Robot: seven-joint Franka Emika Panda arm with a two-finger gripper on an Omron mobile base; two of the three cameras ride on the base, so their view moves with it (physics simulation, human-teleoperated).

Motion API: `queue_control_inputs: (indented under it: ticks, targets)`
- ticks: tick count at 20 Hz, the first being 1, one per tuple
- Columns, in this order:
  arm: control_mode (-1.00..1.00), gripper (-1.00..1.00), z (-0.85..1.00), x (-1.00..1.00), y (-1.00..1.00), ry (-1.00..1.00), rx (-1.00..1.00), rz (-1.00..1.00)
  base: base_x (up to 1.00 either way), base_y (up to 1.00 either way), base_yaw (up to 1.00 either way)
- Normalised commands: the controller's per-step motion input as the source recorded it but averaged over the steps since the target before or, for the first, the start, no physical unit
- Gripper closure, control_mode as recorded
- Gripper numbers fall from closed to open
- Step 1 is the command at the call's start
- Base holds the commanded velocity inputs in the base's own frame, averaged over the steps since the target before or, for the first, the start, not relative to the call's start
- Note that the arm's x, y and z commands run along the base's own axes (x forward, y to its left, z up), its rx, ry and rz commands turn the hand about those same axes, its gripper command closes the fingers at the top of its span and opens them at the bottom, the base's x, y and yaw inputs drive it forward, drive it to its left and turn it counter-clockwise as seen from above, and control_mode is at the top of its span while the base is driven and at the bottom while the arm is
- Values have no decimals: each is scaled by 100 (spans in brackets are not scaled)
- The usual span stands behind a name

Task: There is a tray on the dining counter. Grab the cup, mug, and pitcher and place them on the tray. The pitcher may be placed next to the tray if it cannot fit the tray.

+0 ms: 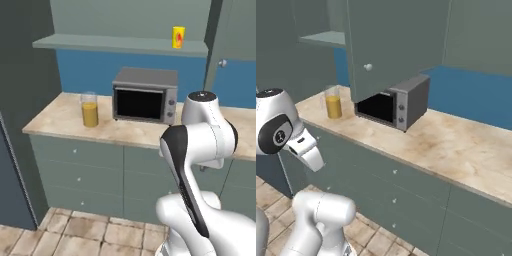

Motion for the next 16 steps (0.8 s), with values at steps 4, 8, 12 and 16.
queue_control_inputs:
  ticks: [4, 8, 12, 16]
  targets:
    - [100, -100, 0, 0, 0, 0, 0, 0, 62, 11, -39]
    - [100, -100, 0, 0, 0, 0, 0, 0, 50, 28, -37]
    - [100, -100, 0, 0, 0, 0, 0, 0, 15, 73, -29]
    - [100, -100, 0, 0, 0, 0, 0, 0, 27, 68, -24]
